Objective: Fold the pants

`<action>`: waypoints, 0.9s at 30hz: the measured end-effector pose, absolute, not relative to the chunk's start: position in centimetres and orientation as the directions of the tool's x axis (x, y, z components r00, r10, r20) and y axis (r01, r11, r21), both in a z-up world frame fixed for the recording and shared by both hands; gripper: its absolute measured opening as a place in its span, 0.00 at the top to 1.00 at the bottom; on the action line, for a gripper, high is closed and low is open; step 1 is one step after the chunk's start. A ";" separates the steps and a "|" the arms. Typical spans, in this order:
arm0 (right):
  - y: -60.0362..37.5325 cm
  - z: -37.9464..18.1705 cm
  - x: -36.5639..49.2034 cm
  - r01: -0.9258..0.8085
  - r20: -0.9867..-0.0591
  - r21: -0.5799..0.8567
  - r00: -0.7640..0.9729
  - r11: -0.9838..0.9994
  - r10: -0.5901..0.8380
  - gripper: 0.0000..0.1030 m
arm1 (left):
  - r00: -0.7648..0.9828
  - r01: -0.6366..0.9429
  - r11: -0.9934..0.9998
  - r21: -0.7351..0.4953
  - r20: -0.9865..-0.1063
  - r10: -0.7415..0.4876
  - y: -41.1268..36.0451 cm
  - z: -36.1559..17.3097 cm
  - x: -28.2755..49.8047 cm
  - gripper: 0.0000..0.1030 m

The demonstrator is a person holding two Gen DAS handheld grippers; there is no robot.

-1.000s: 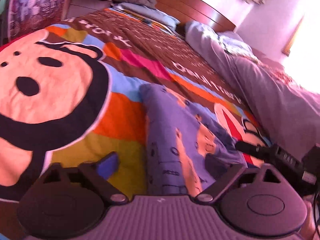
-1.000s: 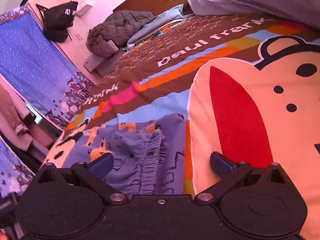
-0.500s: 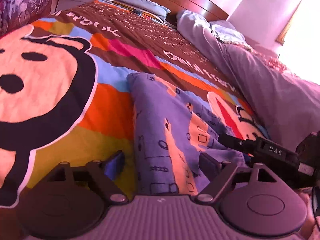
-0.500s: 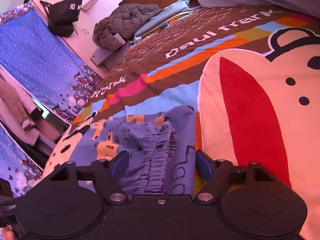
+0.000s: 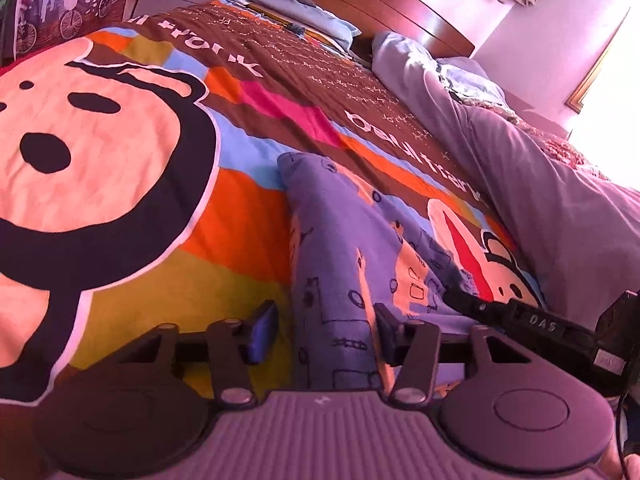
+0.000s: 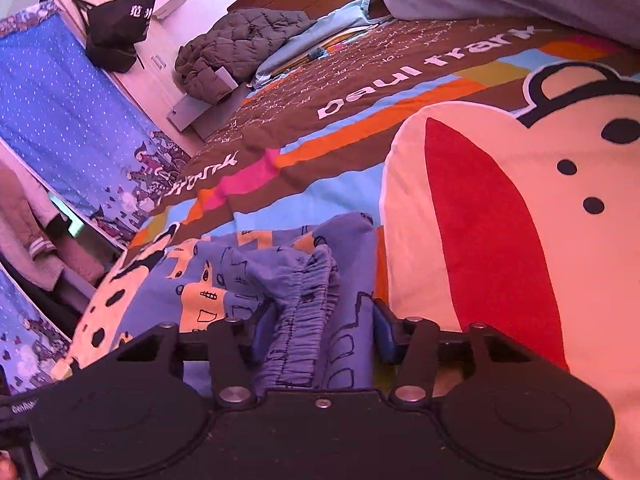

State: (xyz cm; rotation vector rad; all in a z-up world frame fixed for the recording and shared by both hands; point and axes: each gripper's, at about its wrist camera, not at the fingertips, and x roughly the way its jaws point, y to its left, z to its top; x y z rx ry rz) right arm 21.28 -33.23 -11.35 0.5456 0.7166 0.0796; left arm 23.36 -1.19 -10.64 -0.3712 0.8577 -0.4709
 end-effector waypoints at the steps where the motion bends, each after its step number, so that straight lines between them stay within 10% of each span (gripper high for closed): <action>1: -33.0 -11.2 21.2 0.111 -0.608 0.482 0.757 0.869 0.240 0.54 | 0.558 0.239 0.830 -0.505 -0.628 -0.543 -1.2 -10.7 23.3 0.59; 8: -28.7 -9.4 21.1 0.072 -0.654 0.221 0.751 0.973 0.094 0.71 | 0.561 0.112 0.895 -0.431 -0.717 -0.415 -3.5 -9.2 22.7 0.73; 15: -29.5 -7.3 17.1 0.220 -0.625 0.465 0.767 0.857 0.142 0.75 | 0.507 0.121 0.918 -0.378 -0.772 -0.384 -3.1 -6.1 20.4 0.81; 27: -19.7 -0.2 14.5 -0.034 -0.462 0.188 0.879 0.982 0.118 0.75 | 0.710 0.135 0.921 -0.365 -0.613 -0.347 3.2 0.7 18.6 0.83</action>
